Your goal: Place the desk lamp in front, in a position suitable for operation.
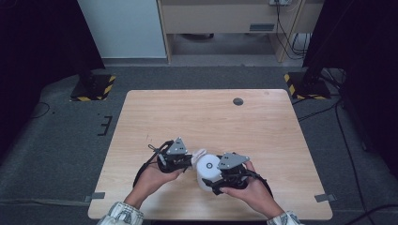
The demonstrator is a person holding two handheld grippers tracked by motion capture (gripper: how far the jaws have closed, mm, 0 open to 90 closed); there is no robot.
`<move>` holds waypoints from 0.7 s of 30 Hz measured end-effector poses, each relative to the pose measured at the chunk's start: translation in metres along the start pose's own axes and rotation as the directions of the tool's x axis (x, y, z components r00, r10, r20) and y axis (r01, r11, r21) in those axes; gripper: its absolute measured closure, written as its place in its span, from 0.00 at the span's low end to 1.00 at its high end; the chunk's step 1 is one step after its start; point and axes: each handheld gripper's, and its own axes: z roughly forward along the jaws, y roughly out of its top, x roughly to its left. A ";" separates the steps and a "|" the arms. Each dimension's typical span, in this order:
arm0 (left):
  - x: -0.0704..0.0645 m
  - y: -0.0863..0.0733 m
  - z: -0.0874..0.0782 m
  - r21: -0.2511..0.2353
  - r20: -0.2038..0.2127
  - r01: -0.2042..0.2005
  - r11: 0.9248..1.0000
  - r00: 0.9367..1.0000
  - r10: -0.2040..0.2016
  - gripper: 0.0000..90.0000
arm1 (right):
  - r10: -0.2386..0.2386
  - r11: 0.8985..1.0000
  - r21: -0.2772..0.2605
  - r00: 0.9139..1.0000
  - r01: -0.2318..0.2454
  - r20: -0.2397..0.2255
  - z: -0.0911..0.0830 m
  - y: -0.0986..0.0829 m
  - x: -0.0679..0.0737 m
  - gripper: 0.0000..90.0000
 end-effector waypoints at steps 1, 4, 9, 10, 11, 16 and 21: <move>0.001 0.001 0.003 0.006 0.000 0.001 1.000 1.000 -0.001 0.86 | 0.000 1.000 0.000 1.000 0.000 0.000 0.000 0.000 0.000 0.10; 0.004 -0.001 0.012 0.024 0.001 0.007 1.000 1.000 -0.007 0.86 | 0.000 1.000 -0.003 1.000 0.000 0.000 0.000 0.000 0.000 0.10; 0.003 -0.017 0.022 0.059 0.007 0.026 0.998 1.000 -0.026 0.86 | -0.004 1.000 -0.005 1.000 0.004 -0.004 0.001 0.000 -0.001 0.10; 0.002 -0.021 0.022 0.066 0.009 0.025 0.997 1.000 -0.026 0.87 | -0.005 1.000 -0.003 1.000 0.005 -0.005 0.001 0.000 -0.001 0.10; 0.000 -0.023 0.021 0.070 0.008 0.026 0.997 1.000 -0.027 0.86 | -0.005 1.000 -0.002 1.000 0.005 -0.005 0.001 0.000 -0.001 0.10; -0.009 -0.027 0.008 0.051 0.010 0.016 0.999 1.000 -0.017 0.87 | -0.006 1.000 -0.001 1.000 0.006 -0.005 0.001 0.000 -0.001 0.10; -0.011 -0.015 -0.007 0.006 0.000 0.002 1.000 1.000 -0.002 0.87 | -0.004 1.000 0.007 1.000 0.004 -0.005 0.001 0.001 -0.001 0.10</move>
